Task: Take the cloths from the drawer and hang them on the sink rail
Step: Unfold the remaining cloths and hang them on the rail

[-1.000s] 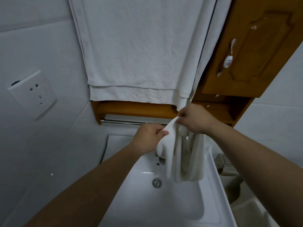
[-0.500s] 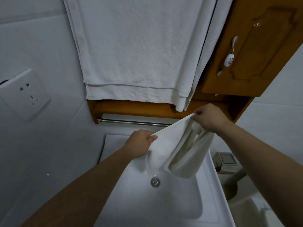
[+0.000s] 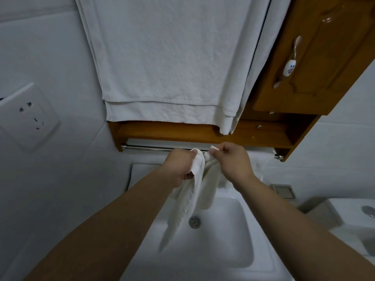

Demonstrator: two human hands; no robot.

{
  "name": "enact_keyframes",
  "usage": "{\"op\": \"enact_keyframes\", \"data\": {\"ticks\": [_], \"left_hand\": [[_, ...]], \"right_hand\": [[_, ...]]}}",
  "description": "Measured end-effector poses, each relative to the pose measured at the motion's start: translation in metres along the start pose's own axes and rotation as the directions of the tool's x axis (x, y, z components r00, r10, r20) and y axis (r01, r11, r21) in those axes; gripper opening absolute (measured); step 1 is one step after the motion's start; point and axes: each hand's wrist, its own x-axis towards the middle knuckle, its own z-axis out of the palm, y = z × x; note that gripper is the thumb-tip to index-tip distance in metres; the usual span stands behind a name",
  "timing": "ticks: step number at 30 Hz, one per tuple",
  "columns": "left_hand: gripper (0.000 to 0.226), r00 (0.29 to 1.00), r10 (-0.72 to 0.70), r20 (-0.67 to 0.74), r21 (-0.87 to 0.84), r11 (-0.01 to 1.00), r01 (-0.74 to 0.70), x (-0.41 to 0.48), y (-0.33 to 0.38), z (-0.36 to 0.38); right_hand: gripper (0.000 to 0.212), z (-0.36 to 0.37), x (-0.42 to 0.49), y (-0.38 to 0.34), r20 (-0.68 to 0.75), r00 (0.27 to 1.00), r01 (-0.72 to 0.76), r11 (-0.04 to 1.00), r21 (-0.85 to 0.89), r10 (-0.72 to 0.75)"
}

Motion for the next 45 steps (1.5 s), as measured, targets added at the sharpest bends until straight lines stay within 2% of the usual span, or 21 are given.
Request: {"op": "enact_keyframes", "data": {"ticks": [4,9,12,16,22,26,29,33,35,37,39,41,43,45], "left_hand": [[0.022,1.000,-0.020,-0.016,-0.067,0.998,0.019,0.000,-0.005,0.004],[0.008,0.999,-0.048,-0.018,-0.179,0.983,0.044,-0.009,-0.001,0.007],[0.016,0.998,-0.057,-0.008,-0.220,0.974,0.054,-0.012,-0.001,0.008],[0.014,0.996,-0.087,0.004,-0.166,0.982,0.087,-0.010,-0.004,0.005],[0.017,0.991,-0.117,0.063,-0.125,0.984,0.124,-0.009,-0.002,0.005],[0.023,0.983,-0.137,0.122,-0.100,0.984,0.150,-0.011,-0.001,0.004],[0.024,0.976,-0.162,0.145,-0.076,0.982,0.175,-0.013,-0.001,0.003],[0.018,0.968,-0.187,0.170,-0.072,0.977,0.201,-0.011,-0.001,0.000],[0.019,0.969,-0.182,0.165,-0.089,0.976,0.198,-0.009,-0.001,-0.002],[0.021,0.965,-0.191,0.181,-0.105,0.972,0.212,-0.009,0.000,-0.003],[0.018,0.960,-0.204,0.192,-0.119,0.966,0.229,-0.010,-0.001,-0.004],[0.016,0.961,-0.199,0.192,-0.116,0.968,0.223,-0.010,-0.001,-0.005],[0.015,0.965,-0.174,0.198,-0.003,0.984,0.178,-0.010,-0.003,-0.006],[0.015,0.962,-0.153,0.225,0.108,0.985,0.131,-0.015,-0.004,-0.008]], "right_hand": [[0.024,0.014,-0.014,0.002,-0.003,0.993,0.120,0.991,-0.065,-0.121],[0.019,0.025,-0.023,0.001,-0.119,0.973,0.187,0.976,-0.108,-0.200],[0.017,0.030,-0.027,0.003,-0.097,0.967,0.228,0.969,-0.100,-0.237],[0.016,0.030,-0.035,0.010,-0.056,0.936,0.337,0.932,-0.132,-0.347],[0.019,0.031,-0.041,0.018,-0.087,0.828,0.497,0.798,-0.340,-0.553],[0.030,0.025,-0.039,0.034,-0.047,0.788,0.545,0.730,-0.412,-0.614],[0.030,0.023,-0.040,0.043,-0.015,0.760,0.582,0.690,-0.430,-0.650],[0.026,0.019,-0.038,0.048,0.046,0.783,0.587,0.711,-0.386,-0.621],[0.043,0.016,-0.036,0.051,0.153,0.831,0.552,0.758,-0.347,-0.535],[0.056,0.015,-0.035,0.054,0.226,0.845,0.534,0.788,-0.307,-0.485],[0.050,0.015,-0.033,0.059,0.196,0.832,0.555,0.789,-0.264,-0.519],[0.039,0.016,-0.030,0.060,0.156,0.851,0.524,0.826,-0.207,-0.501],[0.021,0.013,-0.026,0.057,0.134,0.900,0.428,0.898,-0.099,-0.414],[0.013,0.008,-0.022,0.051,0.138,0.944,0.301,0.954,0.016,-0.300]]}}
